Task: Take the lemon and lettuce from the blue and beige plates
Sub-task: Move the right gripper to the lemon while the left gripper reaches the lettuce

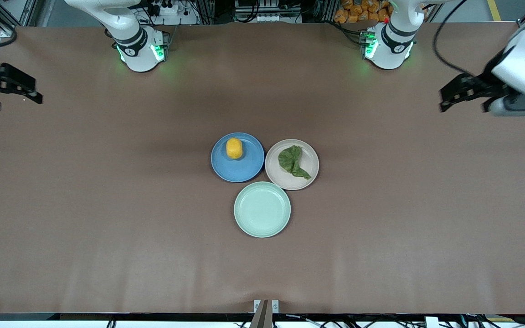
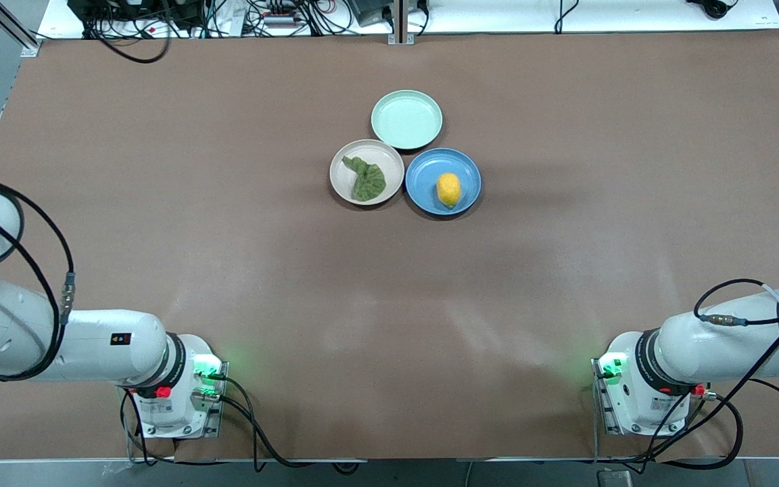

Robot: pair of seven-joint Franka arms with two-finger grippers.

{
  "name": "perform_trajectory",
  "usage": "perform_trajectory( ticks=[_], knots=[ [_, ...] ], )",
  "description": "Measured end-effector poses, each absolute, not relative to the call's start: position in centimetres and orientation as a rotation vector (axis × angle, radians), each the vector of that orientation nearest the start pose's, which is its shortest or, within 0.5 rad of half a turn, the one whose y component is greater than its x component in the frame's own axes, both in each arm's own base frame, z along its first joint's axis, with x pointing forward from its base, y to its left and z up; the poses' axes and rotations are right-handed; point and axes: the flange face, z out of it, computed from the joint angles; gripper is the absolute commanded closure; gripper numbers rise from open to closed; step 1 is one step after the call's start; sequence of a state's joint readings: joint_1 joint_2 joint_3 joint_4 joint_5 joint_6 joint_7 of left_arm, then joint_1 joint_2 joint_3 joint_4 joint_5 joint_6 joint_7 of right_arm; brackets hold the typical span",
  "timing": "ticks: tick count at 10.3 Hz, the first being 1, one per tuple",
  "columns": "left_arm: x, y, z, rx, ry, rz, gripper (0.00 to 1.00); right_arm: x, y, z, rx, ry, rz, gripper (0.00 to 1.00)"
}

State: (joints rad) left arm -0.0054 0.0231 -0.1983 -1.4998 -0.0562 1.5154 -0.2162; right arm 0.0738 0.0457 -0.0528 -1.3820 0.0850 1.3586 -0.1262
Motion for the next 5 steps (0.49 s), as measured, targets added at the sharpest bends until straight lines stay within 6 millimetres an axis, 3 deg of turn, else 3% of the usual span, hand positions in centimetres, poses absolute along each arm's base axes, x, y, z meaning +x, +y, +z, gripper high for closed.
perform_trajectory(
  ticks=[2, 5],
  knots=[
    [56.2, -15.3, 60.6, -3.232, -0.041, 0.072, 0.0, 55.7, 5.5, 64.6, -3.004, -0.321, 0.155, 0.0],
    [56.6, -23.8, 55.2, -3.23, -0.145, 0.158, 0.0, 58.0, 11.2, 59.6, -2.95, -0.425, 0.223, 0.0]
  ],
)
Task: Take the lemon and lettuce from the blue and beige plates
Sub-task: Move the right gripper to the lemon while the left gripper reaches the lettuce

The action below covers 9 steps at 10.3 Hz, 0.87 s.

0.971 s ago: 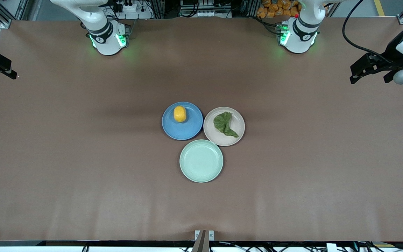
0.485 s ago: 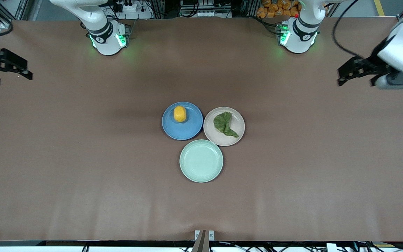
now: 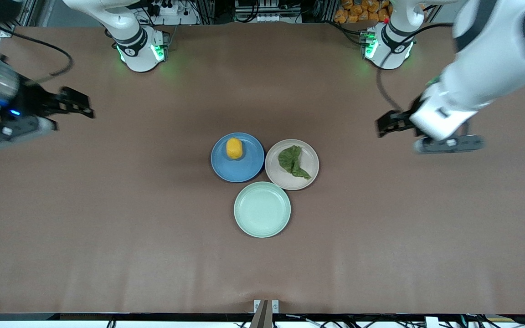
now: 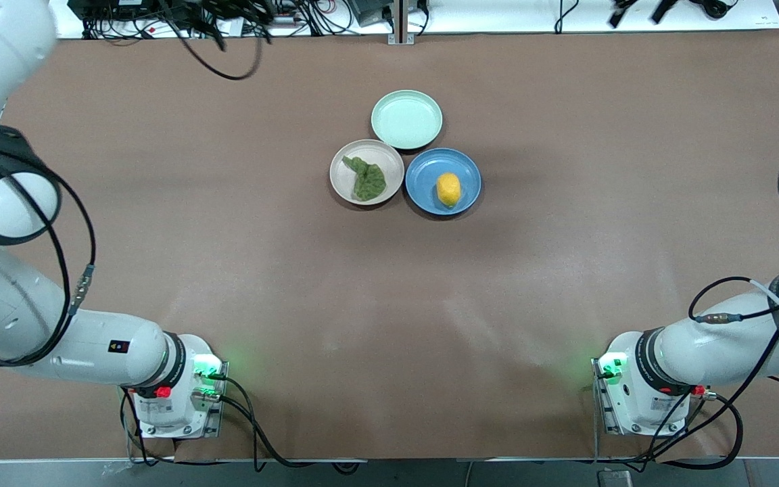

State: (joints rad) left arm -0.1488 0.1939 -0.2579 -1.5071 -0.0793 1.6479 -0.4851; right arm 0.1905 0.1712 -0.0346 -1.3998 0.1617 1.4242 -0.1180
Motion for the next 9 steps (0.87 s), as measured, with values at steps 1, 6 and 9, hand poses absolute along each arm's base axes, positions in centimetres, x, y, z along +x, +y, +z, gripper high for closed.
perform_trajectory(
  ticks=[1, 6, 9],
  knots=[
    [56.3, -26.3, 53.6, -3.219, -0.141, 0.188, 0.0, 58.6, 13.5, 57.5, -2.944, -0.439, 0.235, 0.0],
    [53.9, -33.0, 42.2, -3.186, -0.167, 0.233, 0.0, 58.5, 25.0, 45.8, -2.967, -0.337, 0.409, 0.0],
    [50.6, -35.2, 35.4, -3.191, -0.19, 0.203, 0.0, 55.9, 31.2, 36.4, -3.003, -0.275, 0.374, 0.0]
  ],
)
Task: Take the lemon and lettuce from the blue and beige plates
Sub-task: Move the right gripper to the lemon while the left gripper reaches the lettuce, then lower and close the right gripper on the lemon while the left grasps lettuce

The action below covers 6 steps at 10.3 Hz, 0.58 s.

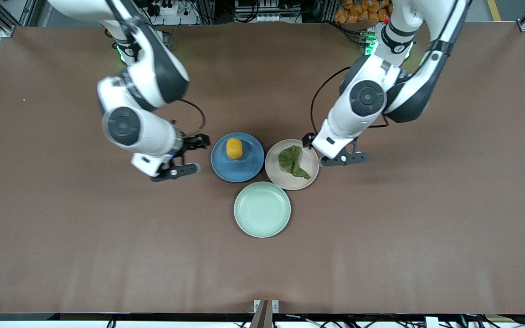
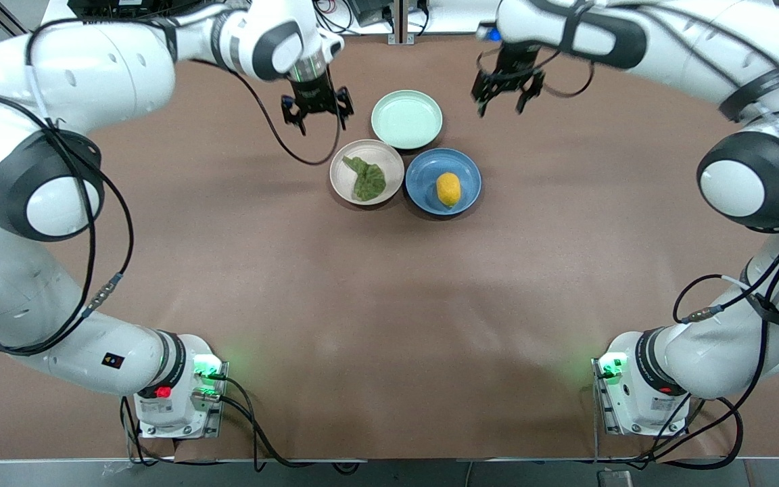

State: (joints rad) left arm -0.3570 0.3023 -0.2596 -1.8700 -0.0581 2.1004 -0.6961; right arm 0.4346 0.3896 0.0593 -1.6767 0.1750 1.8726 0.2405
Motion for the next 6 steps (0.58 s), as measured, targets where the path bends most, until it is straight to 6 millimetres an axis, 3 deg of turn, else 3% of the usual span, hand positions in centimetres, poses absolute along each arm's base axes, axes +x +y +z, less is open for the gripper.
perform_trajectory(
  ticks=[2, 3, 6],
  knots=[
    [48.7, -37.8, 33.1, -3.169, -0.181, 0.148, 0.0, 54.0, 33.9, 33.0, -3.027, -0.23, 0.395, 0.0],
    [48.2, -38.9, 31.8, -3.153, -0.181, 0.117, 0.05, 53.6, 34.9, 31.8, -3.034, -0.208, 0.392, 0.0],
    [48.5, -40.0, 27.4, -3.18, -0.199, 0.088, 0.12, 53.6, 35.9, 27.4, -3.044, -0.176, 0.398, 0.0]
  ],
)
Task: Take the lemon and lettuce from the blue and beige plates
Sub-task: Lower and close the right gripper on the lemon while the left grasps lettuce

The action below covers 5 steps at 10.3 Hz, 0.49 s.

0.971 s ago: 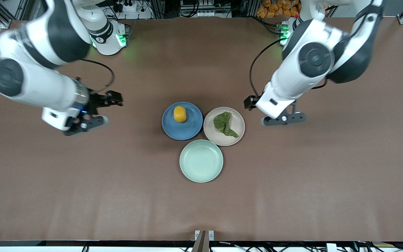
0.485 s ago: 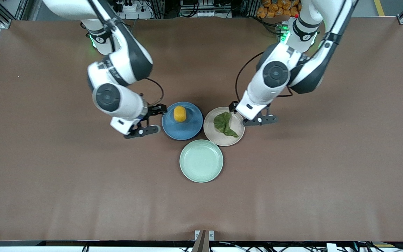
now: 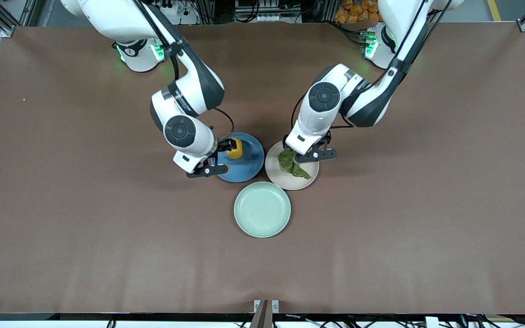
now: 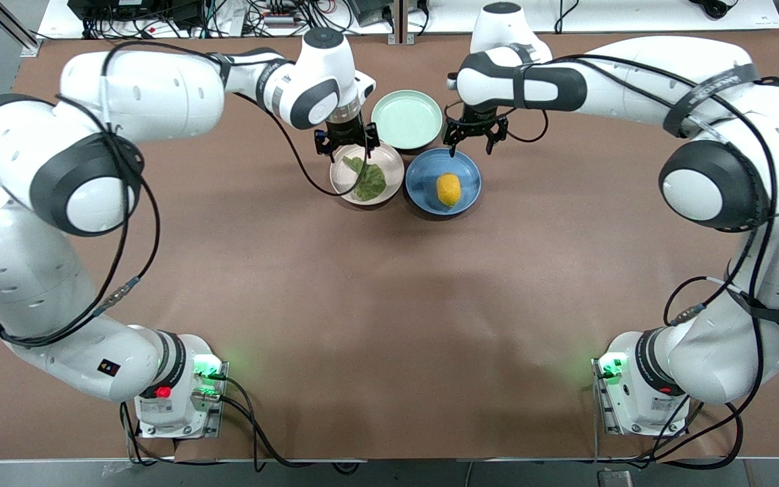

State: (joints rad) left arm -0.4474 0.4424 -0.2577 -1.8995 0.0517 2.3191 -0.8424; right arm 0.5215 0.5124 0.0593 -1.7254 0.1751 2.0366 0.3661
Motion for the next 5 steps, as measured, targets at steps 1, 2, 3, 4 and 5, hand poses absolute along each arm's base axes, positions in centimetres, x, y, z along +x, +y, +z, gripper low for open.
perform_trajectory(
  ticks=[1, 2, 3, 4, 5],
  knots=[
    [48.7, -40.2, 25.8, -3.191, -0.221, 0.087, 0.13, 53.4, 36.3, 26.2, -3.048, -0.163, 0.4, 0.0],
    [48.8, -40.4, 24.1, -3.2, -0.25, 0.084, 0.14, 53.1, 37.0, 25.2, -3.053, -0.142, 0.398, 0.0],
    [48.5, -40.7, 22.6, -3.195, -0.256, 0.082, 0.25, 52.6, 37.8, 24.4, -3.059, -0.123, 0.398, 0.0],
    [48.2, -40.9, 21.5, -3.181, -0.247, 0.079, 0.38, 52.0, 38.7, 23.8, -3.064, -0.107, 0.396, 0.0],
    [48.0, -41.0, 20.8, -3.172, -0.235, 0.087, 0.53, 51.3, 39.6, 23.2, -3.07, -0.099, 0.402, 0.0]
  ],
)
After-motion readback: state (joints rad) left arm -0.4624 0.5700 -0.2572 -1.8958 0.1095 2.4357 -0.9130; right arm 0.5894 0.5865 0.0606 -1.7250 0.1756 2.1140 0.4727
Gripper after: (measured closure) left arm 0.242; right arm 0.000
